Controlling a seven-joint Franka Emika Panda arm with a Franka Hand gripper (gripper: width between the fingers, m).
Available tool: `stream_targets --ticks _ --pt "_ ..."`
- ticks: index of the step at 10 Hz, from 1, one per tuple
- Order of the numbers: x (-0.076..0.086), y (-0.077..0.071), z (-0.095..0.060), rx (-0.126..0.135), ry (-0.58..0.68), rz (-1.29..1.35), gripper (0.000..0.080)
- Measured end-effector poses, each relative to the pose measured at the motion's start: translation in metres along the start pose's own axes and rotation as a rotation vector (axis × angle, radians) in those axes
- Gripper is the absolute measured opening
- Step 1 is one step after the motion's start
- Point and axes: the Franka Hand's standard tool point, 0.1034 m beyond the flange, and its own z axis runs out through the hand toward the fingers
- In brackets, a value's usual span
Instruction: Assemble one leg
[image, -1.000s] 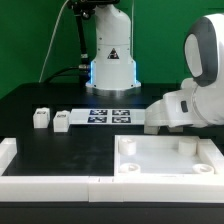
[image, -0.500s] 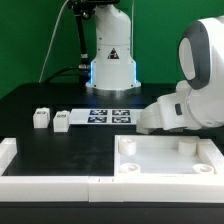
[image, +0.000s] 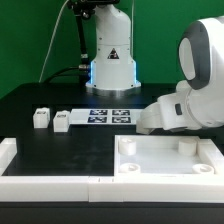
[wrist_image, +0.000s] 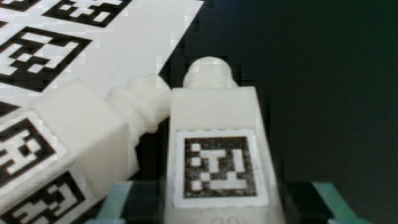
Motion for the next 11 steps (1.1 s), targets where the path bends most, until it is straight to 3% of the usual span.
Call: stream_targets --ticks 4,7,9,10,11 --pt "-0.003 0.0 -0.002 -0.001 -0.005 -0.004 0.029" --pt "-0.034 0.003 -0.032 -0.009 -0.02 -0.002 0.029" --pt "-0.055 0.005 -0.056 0.001 0.025 0.007 0.029" --pt "-0.058 0.005 -0.059 0.006 0.039 0.008 0.029" --pt "-0.049 0.004 -0.062 0.006 0.104 0.009 0.029"
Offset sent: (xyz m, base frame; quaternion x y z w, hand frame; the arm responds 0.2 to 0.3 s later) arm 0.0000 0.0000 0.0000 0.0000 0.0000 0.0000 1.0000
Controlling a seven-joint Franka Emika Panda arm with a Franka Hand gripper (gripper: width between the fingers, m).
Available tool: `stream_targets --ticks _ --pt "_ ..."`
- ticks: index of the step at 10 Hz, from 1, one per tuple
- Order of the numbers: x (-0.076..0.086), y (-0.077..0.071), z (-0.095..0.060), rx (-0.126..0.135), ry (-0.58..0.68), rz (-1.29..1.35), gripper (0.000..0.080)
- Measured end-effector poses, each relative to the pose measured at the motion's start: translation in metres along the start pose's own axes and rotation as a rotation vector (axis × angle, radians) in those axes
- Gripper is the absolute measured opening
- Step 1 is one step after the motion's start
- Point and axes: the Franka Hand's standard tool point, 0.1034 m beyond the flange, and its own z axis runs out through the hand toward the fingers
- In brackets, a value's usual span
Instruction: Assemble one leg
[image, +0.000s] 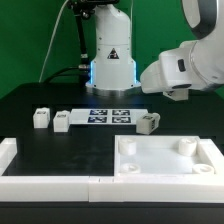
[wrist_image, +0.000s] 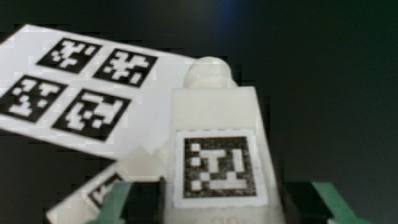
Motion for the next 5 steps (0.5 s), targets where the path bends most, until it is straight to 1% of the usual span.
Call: stream_targets --ticks 2,3,4,5 --pt "0.004 0.001 -0.008 -0.005 0.2 0.007 0.029" --pt "0.004 0.001 -0.008 -0.009 0.265 0.008 0.029" --pt "0.008 0.002 -0.013 -0.011 0.367 0.0 0.029" --pt "0.005 0.007 -0.023 -0.016 0.439 -0.025 0.029"
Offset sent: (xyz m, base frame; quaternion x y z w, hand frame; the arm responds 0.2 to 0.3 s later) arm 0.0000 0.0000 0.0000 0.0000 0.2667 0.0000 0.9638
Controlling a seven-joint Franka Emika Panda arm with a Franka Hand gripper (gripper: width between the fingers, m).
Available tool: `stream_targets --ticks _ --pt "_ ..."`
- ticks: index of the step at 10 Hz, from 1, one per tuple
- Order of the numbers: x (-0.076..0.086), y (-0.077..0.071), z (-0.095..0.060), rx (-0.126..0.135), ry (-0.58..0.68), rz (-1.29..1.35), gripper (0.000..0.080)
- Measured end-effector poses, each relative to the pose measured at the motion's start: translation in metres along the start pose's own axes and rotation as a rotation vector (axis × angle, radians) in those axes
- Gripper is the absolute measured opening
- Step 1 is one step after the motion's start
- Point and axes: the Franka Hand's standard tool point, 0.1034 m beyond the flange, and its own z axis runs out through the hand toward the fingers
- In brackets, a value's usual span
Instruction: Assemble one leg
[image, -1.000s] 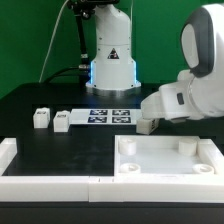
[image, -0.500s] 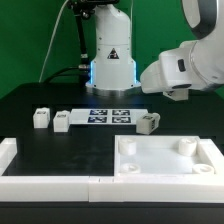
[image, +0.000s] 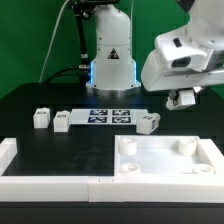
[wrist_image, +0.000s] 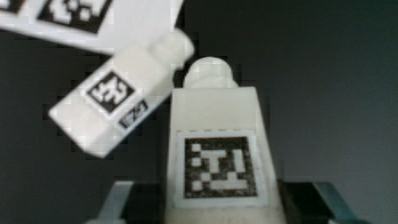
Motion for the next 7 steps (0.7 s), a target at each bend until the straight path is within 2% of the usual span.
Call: stream_targets --ticks 3,6,7 --pt "0.015 0.013 -0.036 -0.014 0.285 -0.006 0.029" --pt "0.049 0.024 -0.071 -0.026 0.568 -0.024 0.0291" --pt "0.056 0.031 -0.077 -0.018 0.58 -0.032 0.0291"
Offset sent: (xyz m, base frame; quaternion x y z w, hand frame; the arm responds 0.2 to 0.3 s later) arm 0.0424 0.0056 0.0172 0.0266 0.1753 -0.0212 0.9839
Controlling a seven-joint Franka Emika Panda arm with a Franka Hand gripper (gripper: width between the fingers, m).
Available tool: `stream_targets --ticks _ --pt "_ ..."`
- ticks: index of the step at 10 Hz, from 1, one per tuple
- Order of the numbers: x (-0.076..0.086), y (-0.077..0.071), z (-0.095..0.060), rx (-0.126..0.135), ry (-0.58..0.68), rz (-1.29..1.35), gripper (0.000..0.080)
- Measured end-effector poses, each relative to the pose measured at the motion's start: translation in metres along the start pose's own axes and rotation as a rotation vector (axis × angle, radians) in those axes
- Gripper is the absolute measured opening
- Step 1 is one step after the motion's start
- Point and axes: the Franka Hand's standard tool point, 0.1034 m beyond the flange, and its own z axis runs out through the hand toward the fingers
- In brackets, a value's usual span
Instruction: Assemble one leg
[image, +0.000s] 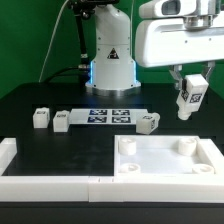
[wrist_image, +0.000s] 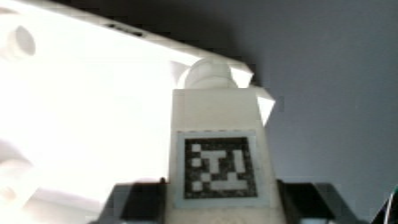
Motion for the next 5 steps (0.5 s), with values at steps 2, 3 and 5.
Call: stream_targets --ticks 2,3,5 --pt "0.028 0.005 -0.016 -0.009 0.0 -0.003 0.0291" --pt "0.027 0.004 -0.014 -0.009 0.009 -0.002 0.0291" --pt "0.024 0.004 -0.011 -0.008 0.002 -0.002 0.0291"
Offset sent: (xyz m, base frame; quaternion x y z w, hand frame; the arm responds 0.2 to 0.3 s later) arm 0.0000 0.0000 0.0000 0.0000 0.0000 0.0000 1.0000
